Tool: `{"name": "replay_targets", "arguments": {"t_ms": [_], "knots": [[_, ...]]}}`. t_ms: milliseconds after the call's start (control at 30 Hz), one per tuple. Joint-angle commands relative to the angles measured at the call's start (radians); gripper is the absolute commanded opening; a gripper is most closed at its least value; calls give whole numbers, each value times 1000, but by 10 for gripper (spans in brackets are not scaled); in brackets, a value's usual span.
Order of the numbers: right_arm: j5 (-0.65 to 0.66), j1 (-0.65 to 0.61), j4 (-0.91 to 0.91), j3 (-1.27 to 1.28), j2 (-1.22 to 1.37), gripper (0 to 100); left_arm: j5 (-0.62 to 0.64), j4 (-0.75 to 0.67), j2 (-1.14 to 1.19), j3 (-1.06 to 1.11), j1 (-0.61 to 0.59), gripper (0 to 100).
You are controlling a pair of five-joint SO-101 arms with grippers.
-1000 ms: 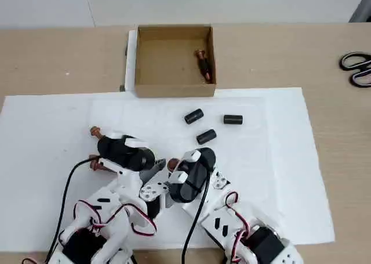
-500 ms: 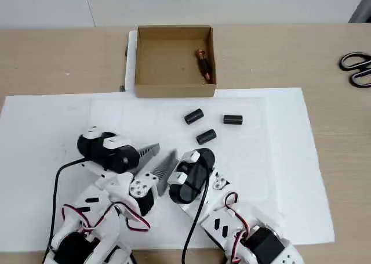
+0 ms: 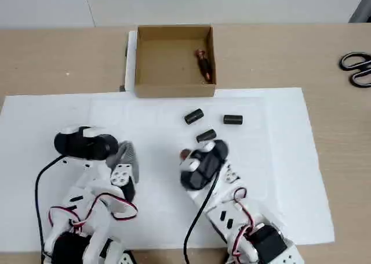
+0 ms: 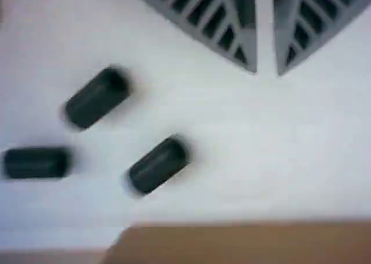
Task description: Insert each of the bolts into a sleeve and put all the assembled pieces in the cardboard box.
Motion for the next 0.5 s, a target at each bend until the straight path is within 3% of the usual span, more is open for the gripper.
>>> {"name": "replay_targets", "arguments": {"t_ms": [0,200,467], "knots": [[3,91,-22,-14,1,2,-12,64,2,-42,-69,6],[-89,186,-88,-77,114,2,-12,80,3,-35,-94,6],[-186,285,-122,-428,613,2,-75,95,3,1,-95,6]]}}
